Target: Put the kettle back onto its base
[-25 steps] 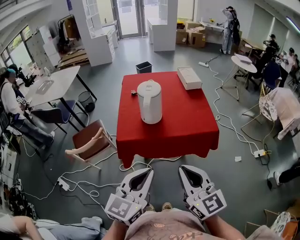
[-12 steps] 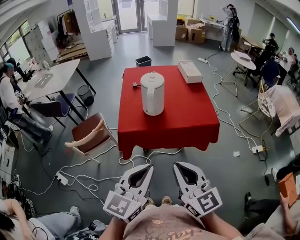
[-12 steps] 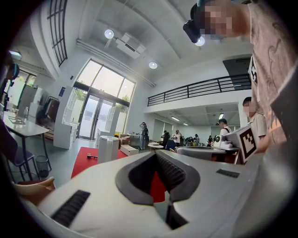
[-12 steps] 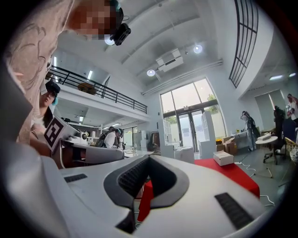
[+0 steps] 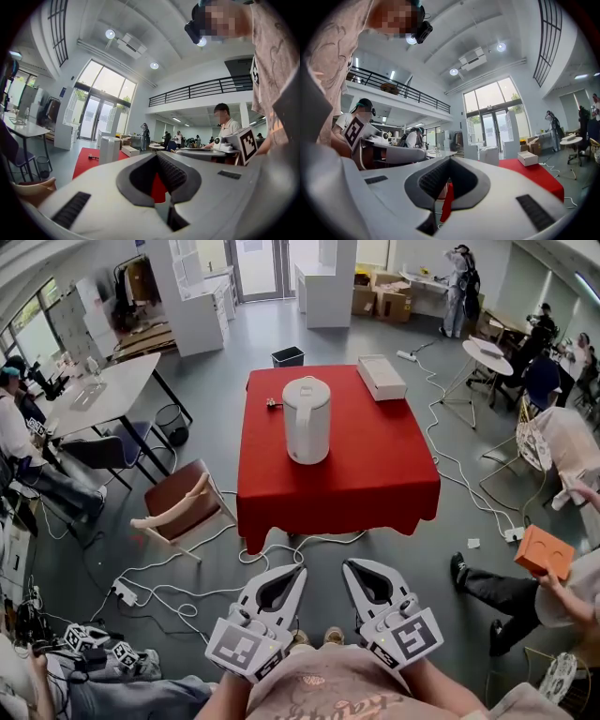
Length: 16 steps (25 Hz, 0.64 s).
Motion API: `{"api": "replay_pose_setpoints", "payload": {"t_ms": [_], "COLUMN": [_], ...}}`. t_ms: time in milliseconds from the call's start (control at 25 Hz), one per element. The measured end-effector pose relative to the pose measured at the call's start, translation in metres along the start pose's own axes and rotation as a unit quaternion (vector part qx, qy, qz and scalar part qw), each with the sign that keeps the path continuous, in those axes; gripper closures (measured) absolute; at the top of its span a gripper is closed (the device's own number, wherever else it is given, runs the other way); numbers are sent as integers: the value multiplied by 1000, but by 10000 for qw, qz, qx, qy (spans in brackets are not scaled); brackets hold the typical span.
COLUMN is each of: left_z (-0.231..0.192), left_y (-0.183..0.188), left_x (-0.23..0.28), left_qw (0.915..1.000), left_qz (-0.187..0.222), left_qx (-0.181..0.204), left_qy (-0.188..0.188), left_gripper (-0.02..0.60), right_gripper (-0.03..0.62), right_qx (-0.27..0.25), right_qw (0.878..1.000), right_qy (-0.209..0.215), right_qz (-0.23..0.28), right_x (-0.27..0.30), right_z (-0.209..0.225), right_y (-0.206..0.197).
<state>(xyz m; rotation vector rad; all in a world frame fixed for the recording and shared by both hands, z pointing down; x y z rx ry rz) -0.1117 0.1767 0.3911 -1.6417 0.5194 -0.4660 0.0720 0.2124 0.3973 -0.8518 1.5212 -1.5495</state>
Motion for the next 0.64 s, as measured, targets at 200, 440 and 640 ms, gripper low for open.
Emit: {"api": "replay_pose_setpoints", "payload": {"t_ms": [200,440,640], "left_z": [-2,-3,-1], "left_y": [-2,-3,-1], "left_x": [0,2,4], "left_qw": [9999,10000,10000], "left_qz": [90,9,-53], "left_qx": [48,2,-30], "left_qy": [-4,-7,-10], "left_gripper": [580,580,580], "right_gripper": [591,591,591], "right_qx": [22,46,51], "right_qw": [10000,10000,9999], "right_qy": [17,40,71], "right_qz": [-8,-43,-69], "right_x": [1,3,2], "right_z": [1,4,5], "right_y": [-2,-4,-3]}}
Point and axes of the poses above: the fingertips, and each gripper's own axes: x forward along the fingers, z to its right, y out of its top, the point moved 9 cm from there along -x, backward along the fingers, and after that the axes turned 4 degrees about z, right-handed, at the moved point
